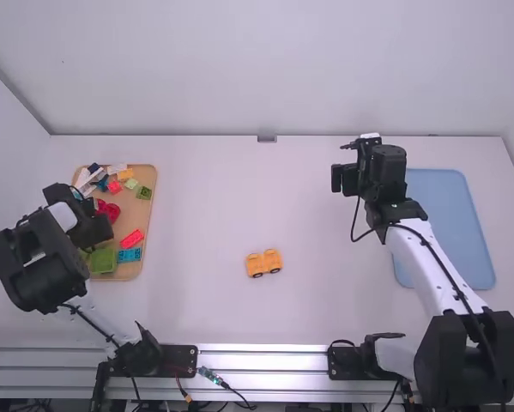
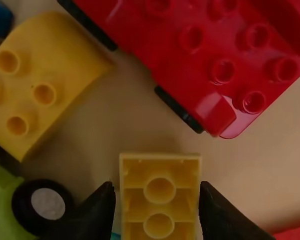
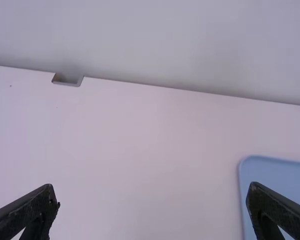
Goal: Assemble lego blocks to make yellow taxi
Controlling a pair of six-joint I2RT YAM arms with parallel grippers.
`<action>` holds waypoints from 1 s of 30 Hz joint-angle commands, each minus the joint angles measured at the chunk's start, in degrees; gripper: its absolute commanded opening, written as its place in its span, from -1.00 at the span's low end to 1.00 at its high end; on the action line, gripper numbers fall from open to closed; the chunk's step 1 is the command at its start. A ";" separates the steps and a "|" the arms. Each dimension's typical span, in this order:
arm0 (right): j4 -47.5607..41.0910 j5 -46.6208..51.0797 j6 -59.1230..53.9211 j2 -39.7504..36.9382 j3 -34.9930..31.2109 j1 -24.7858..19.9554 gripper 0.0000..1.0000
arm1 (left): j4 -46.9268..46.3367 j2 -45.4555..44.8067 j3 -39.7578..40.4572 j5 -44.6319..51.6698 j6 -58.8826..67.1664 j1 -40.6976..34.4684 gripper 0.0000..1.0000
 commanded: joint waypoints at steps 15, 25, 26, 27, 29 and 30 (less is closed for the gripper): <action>0.20 -0.02 0.02 0.04 1.09 -0.02 0.98 | 2.55 0.32 -2.75 2.34 -0.15 -0.42 -0.47; 0.85 -0.24 1.42 0.04 1.09 0.02 0.98 | -3.99 -0.08 5.20 10.56 4.15 -0.44 -0.96; 0.87 -0.24 1.64 0.04 1.09 0.04 0.98 | -3.97 -0.16 5.38 11.15 4.22 -0.44 -0.96; 1.07 -0.22 2.27 0.04 1.09 0.09 0.98 | -3.97 -0.71 5.77 13.25 5.44 -0.42 -0.96; 1.42 -2.47 2.21 0.04 1.09 -0.04 0.98 | -3.88 -2.41 5.88 18.27 8.02 -0.42 -0.96; 2.01 -5.46 2.23 0.04 1.09 -0.04 0.98 | -3.62 -3.64 5.57 22.01 10.21 -0.59 -0.96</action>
